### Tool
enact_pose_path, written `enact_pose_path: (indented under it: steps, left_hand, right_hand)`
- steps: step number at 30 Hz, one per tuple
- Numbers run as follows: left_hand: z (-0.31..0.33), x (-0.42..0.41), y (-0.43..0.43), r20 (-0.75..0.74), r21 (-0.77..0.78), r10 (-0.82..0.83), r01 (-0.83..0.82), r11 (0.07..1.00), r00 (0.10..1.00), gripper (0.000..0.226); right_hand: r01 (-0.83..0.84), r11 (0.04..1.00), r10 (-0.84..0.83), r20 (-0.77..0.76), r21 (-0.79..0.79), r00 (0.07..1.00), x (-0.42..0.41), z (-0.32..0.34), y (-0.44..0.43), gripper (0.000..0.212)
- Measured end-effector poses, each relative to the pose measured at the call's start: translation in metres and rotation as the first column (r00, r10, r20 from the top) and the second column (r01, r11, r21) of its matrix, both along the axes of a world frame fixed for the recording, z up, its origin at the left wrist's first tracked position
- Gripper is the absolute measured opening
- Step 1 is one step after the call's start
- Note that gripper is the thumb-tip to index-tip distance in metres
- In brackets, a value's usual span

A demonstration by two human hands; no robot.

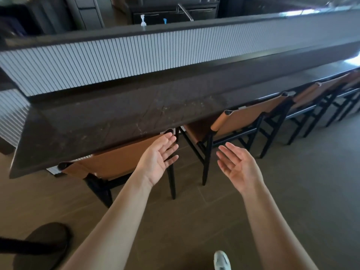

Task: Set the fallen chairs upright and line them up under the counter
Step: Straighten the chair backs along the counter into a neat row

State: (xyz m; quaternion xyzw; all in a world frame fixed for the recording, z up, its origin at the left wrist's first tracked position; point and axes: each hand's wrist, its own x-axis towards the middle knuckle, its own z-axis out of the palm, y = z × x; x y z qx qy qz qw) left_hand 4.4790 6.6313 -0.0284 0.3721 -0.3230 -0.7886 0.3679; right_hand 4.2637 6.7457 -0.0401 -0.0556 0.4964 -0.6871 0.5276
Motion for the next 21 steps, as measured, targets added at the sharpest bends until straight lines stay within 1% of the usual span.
enact_pose_path:
  steps: [2, 4, 13, 17, 21]
  left_hand:
    - [0.0, -0.03, 0.001, 0.005, -0.017, -0.037, 0.037, 0.999, 0.999, 0.031]
    - [-0.001, -0.064, 0.004, 0.011, -0.003, -0.039, 0.039, 0.999, 0.999, 0.031]
    - [-0.015, -0.212, 0.025, -0.008, 0.167, 0.027, -0.026, 0.986, 1.0, 0.028]
    - [-0.015, -0.261, 0.015, -0.001, 0.227, 0.044, -0.042, 0.973, 0.999, 0.028]
    - [-0.02, -0.299, -0.013, 0.018, 0.286, 0.06, -0.062, 0.956, 0.998, 0.035]
  right_hand:
    - [-0.002, 1.0, 0.003, -0.016, 0.005, 1.0, -0.025, 0.001, 0.004, 0.031]
    - [-0.015, 1.0, 0.016, -0.024, 0.022, 1.0, -0.054, 0.0, 0.007, 0.031]
    - [-0.057, 0.993, 0.06, -0.033, 0.099, 0.998, -0.19, 0.003, 0.016, 0.03]
    - [-0.052, 0.993, 0.053, -0.006, 0.107, 0.999, -0.231, 0.003, 0.001, 0.029]
    - [-0.055, 0.99, 0.052, 0.022, 0.133, 0.998, -0.26, -0.003, -0.029, 0.028]
